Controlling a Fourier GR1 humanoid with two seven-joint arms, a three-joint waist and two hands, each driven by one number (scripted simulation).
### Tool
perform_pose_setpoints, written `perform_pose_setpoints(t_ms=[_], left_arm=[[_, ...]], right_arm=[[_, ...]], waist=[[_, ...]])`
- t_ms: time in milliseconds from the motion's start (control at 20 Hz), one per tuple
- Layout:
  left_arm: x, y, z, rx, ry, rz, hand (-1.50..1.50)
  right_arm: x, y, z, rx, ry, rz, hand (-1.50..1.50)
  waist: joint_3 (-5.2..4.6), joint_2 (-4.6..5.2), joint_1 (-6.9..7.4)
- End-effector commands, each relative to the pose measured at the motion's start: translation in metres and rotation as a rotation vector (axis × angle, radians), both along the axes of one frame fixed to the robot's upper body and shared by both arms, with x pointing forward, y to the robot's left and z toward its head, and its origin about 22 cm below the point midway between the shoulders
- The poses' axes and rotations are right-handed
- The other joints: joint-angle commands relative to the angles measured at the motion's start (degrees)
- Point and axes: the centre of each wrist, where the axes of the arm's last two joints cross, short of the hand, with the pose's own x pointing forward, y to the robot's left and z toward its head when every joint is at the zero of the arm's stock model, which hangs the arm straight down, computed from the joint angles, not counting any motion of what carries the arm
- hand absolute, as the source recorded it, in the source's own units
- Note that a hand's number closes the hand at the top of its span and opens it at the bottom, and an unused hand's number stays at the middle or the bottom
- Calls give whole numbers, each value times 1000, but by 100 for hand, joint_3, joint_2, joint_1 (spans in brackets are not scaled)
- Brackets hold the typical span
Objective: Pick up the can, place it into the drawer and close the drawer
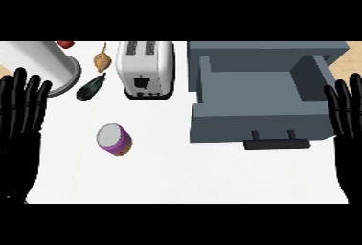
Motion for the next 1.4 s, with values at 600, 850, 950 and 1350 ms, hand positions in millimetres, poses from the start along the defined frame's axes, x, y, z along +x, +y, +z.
perform_pose_setpoints(t_ms=[600, 850, 950, 1350], left_arm=[[-22, 11, -16, 7, 417, 19, -150], [-38, 24, 0, -7, 415, 12, -150], [-43, 9, -8, 4, 420, -12, -150], [-61, 36, 16, -88, 414, 48, -150]], right_arm=[[-38, -39, -19, 66, 334, -215, -150], [-41, -46, -23, 87, 336, -211, -150], [-45, -59, -22, 88, 334, -215, -150], [-77, -87, -40, 98, 323, -202, -150]], waist=[[129, -10, 123], [126, 0, 145], [126, -1, 141], [127, -6, 130]])
